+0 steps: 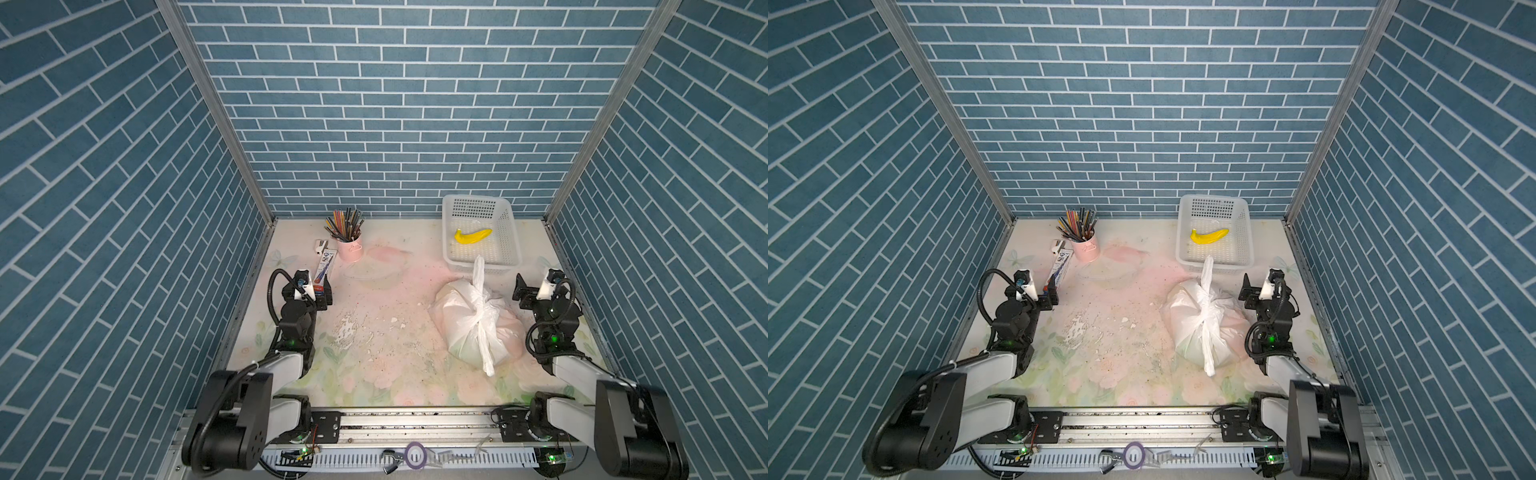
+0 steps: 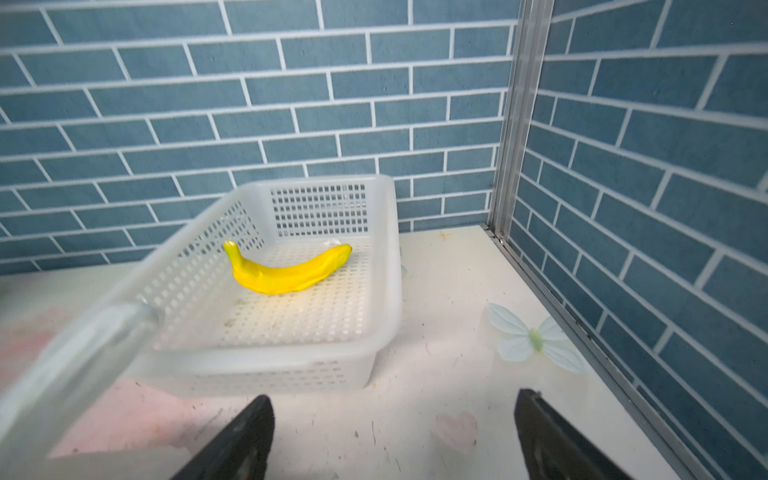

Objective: Untie the knot of the plastic bag and take out the fruit

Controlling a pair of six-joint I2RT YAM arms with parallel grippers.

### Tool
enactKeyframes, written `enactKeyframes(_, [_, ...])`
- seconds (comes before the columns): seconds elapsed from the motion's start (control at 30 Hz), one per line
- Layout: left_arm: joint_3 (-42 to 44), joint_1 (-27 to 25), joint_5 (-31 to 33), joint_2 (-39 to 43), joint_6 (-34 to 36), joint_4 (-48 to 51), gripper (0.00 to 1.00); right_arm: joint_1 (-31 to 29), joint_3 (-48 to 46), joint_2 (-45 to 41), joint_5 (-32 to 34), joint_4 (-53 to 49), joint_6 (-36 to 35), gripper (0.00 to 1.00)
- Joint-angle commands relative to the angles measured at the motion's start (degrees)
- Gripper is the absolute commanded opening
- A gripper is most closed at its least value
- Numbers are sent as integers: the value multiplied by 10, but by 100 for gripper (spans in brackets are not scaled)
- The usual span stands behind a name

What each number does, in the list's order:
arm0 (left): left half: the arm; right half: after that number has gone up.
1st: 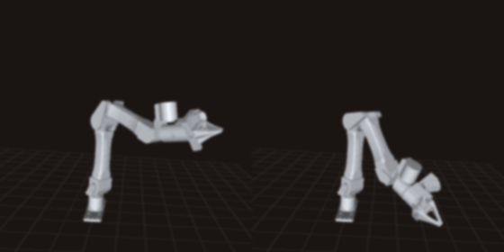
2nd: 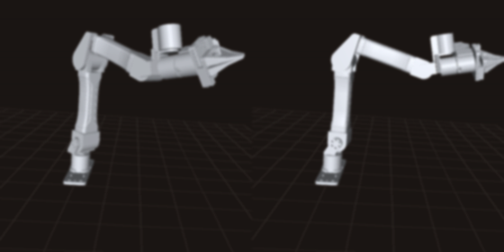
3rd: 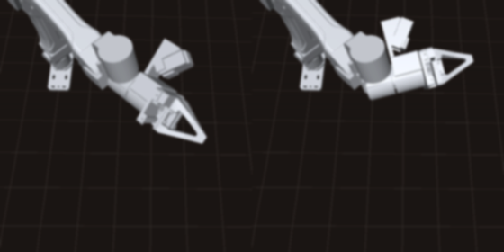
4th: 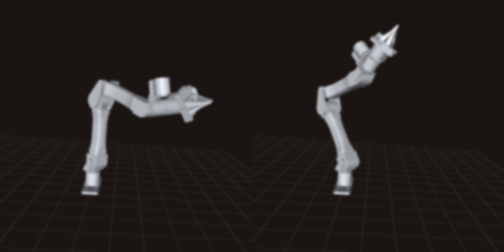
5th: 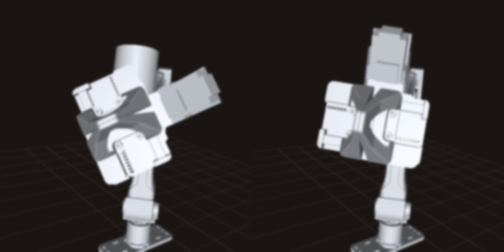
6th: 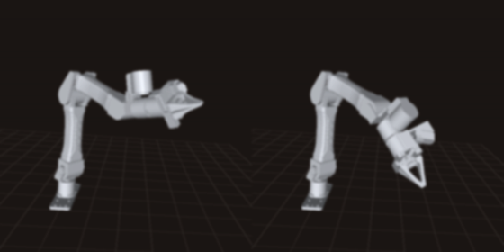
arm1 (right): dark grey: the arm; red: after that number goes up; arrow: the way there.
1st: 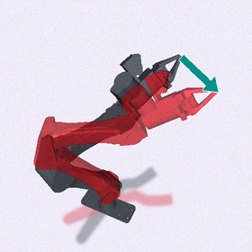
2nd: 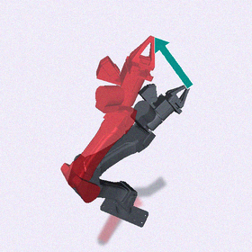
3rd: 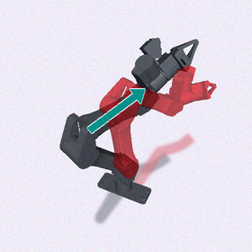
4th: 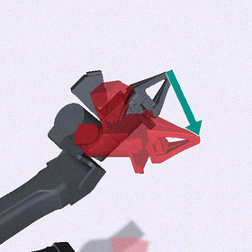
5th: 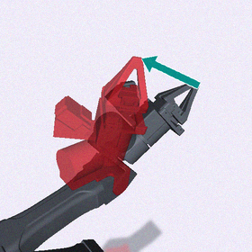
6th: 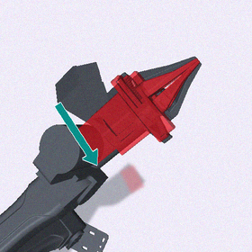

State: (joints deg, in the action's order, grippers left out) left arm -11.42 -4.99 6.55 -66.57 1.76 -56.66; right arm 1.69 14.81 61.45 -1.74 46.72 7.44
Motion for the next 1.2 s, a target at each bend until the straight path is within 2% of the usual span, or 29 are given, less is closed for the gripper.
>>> enactKeyframes(0.0, [-16, -14, 34, 63, -36, 86, 86, -5, 58, -56, -26, -220, 82, 88])
enactKeyframes(0.13, [-59, -51, 23, 127, -112, 181, 86, -9, 143, -68, -116, -379, 110, 85])
enactKeyframes(0.23, [-113, -82, -1, 149, -174, 262, 86, -18, 194, -57, -167, -460, 117, 83])
enactKeyframes(0.37, [-185, -134, -16, 144, -232, 337, 86, -43, 254, -32, -207, -539, 115, 82])
enactKeyframes(0.5, [-264, -183, -59, 104, -270, 392, 86, -64, 300, -11, -237, -614, 115, 80])
enactKeyframes(0.6, [-316, -242, -76, 64, -276, 415, 85, -74, 312, -18, -247, -663, 132, 71])
enactKeyframes(0.8, [-426, -346, -92, -41, -268, 479, 81, -100, 300, -73, -226, -744, 178, 61])
enactKeyframes(0.93, [-471, -409, -101, -105, -256, 486, 77, -112, 277, -113, -235, -773, 216, 55])
enactKeyframes(1.17, [-526, -477, -135, -191, -240, 494, 69, -119, 242, -151, -241, -777, 249, 49])
